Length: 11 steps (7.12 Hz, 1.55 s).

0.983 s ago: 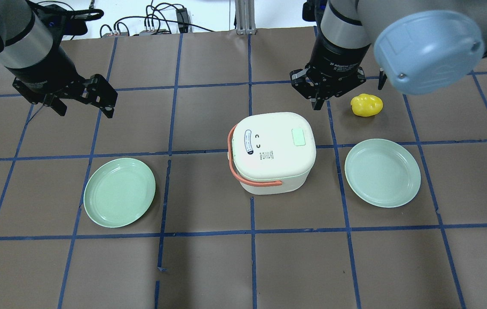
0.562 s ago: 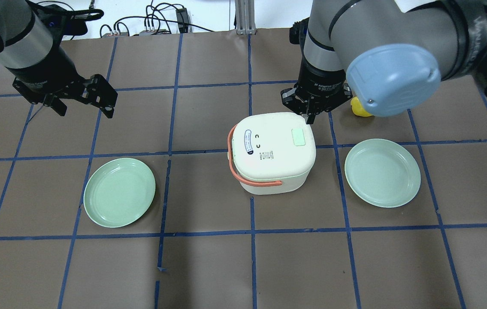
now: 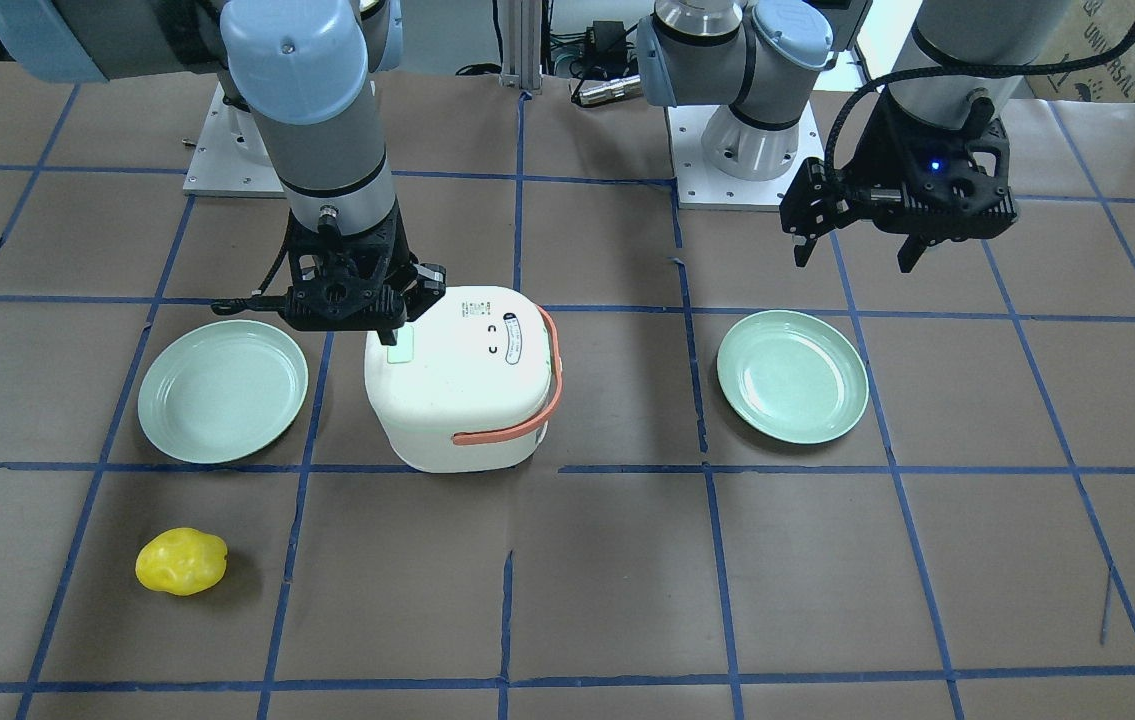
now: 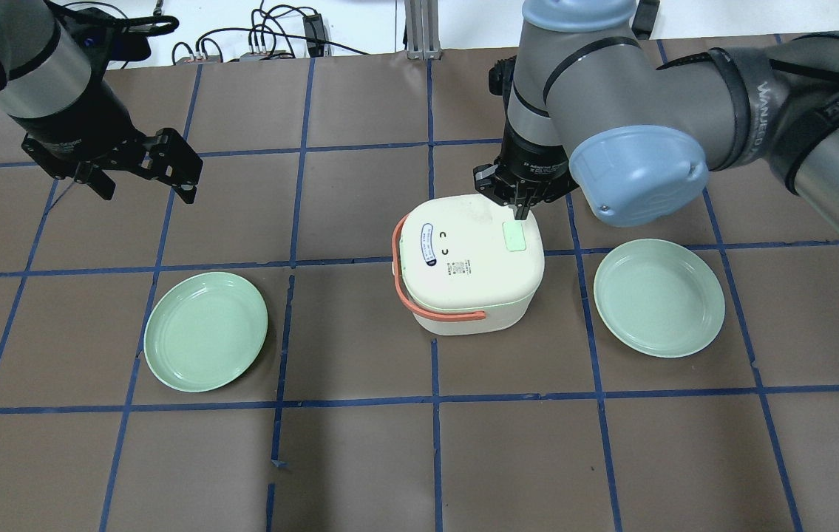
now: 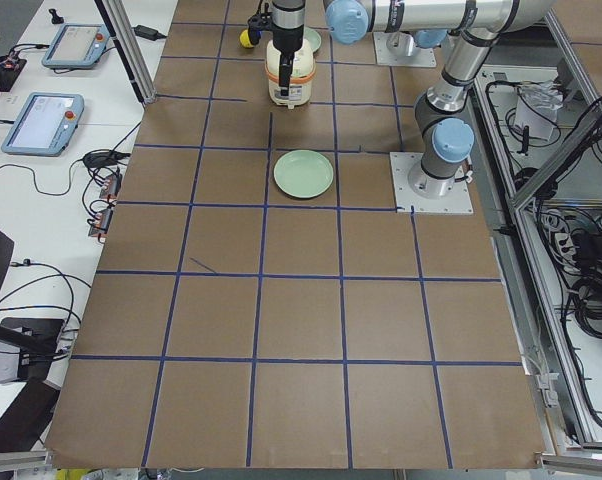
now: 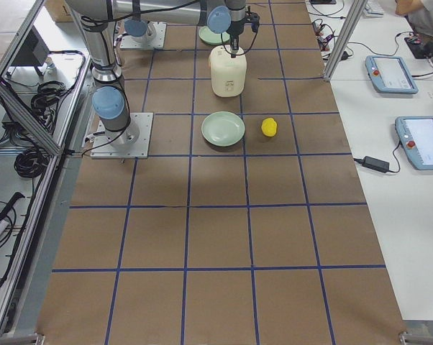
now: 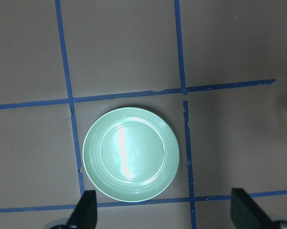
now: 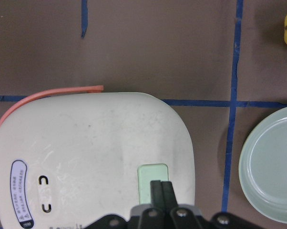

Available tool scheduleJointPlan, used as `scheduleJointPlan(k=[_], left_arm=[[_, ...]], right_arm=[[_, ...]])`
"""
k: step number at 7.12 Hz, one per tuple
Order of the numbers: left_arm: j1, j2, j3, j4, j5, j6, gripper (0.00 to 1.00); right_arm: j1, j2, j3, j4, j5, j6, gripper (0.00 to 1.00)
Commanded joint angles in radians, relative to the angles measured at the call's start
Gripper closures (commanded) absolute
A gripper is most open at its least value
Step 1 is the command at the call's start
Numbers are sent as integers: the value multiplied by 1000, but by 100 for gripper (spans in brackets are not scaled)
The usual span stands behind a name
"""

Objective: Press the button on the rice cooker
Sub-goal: 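Press down on the green button with the closed right gripper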

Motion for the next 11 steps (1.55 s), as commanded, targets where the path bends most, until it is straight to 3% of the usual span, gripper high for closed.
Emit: scheduleJointPlan(k=[1,3,11], left_arm=[[0,0,0,0,0,0,0],[2,0,0,0,0,0,0],[0,0,0,0,0,0,0]], right_arm=[[-1,7,8,-6,8,5,92],[-1,7,54,-47,8,9,92],[-1,9,58,-57,8,6,92]])
